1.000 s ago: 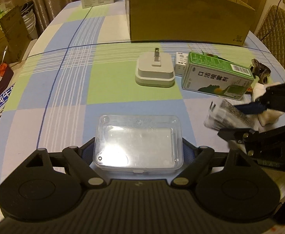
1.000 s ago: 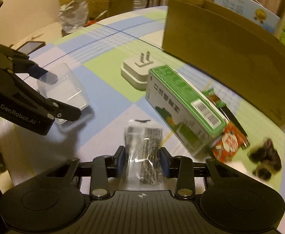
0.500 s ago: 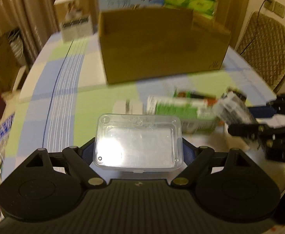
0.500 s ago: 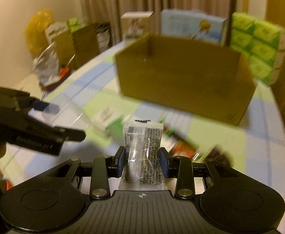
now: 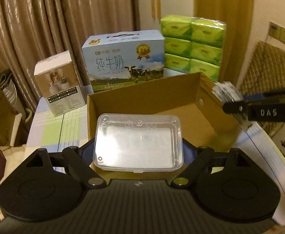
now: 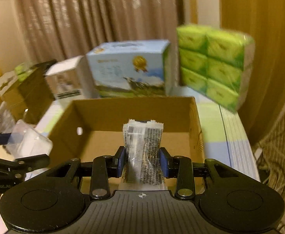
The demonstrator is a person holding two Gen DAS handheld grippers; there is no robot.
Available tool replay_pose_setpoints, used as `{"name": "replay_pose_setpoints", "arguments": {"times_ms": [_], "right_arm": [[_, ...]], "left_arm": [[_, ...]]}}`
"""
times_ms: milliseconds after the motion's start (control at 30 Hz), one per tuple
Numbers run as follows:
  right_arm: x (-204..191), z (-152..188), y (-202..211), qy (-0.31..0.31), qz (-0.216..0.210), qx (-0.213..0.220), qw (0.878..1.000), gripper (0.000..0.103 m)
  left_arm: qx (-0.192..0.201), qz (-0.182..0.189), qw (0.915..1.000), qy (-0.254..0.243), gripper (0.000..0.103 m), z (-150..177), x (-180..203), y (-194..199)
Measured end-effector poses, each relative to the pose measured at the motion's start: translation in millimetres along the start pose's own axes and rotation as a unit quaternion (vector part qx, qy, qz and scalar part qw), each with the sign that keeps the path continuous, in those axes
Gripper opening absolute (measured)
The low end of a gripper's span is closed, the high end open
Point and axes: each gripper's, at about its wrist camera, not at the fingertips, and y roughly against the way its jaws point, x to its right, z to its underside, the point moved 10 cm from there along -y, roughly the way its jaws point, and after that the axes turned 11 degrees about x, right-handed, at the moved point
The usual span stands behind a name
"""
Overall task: Organize objects
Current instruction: 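Carry both items into the cardboard box and open both grippers, then move both tools back toward the remaining items on the table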
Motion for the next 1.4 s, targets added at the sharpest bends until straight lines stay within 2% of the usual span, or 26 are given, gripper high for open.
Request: {"name": "replay_pose_setpoints", "arguments": {"times_ms": [167, 333, 367, 400, 467, 600, 767, 1000, 1167, 1400], "right_arm": [[6.0, 1.7, -24.4, -0.012, 0.002, -0.011, 1.000, 0.034], [5.0, 5.4, -38.3, -0.011, 0.002, -0.014, 1.000, 0.034], [5.9, 4.6, -40.8, -0.015, -0.003, -0.009, 1.000, 0.037], [8.1, 3.5, -42.0, -0.023, -0.007, -0.003, 1.000, 0.050], [12.9, 0.3, -38.5, -0.039, -0.010, 0.010, 0.999, 0.066], [20.5, -1.8, -25.4, -0.042, -0.006, 0.024, 0.999, 0.067], [19.1, 0.2, 3.9, -0.040, -0.006, 0.037, 0.998, 0.069], [-1.3, 11.3, 74.3, -0.024, -0.020, 0.063, 0.998, 0.082], [-7.0, 50.7, 132.7, -0.029, -0.017, 0.068, 0.997, 0.091], [-12.2, 129.6, 195.2, -0.047, 0.013, 0.042, 0.998, 0.093]], "left_arm": [[-0.020, 0.002, 0.9995, 0.023, 0.083, 5.9, -2.5, -36.9], [-0.023, 0.007, 0.9992, 0.033, 0.083, 10.5, -1.1, -54.2], [-0.021, 0.007, 0.9991, 0.036, 0.083, 10.8, -1.3, -58.8], [-0.019, 0.007, 0.9989, 0.042, 0.088, 11.3, -1.2, -62.5], [-0.017, -0.003, 0.9980, 0.061, 0.101, 13.2, -4.9, -68.8], [-0.007, -0.013, 0.9977, 0.066, 0.101, 13.2, -11.6, -64.0], [0.012, -0.019, 0.9972, 0.071, 0.101, 10.5, -16.8, -42.9], [0.027, -0.018, 0.9961, 0.082, 0.101, 18.3, -13.2, 14.1], [0.036, -0.026, 0.9959, 0.079, 0.101, 40.6, -7.0, 66.6], [0.032, -0.038, 0.9948, 0.089, 0.101, 89.7, 2.9, 130.2]]}}
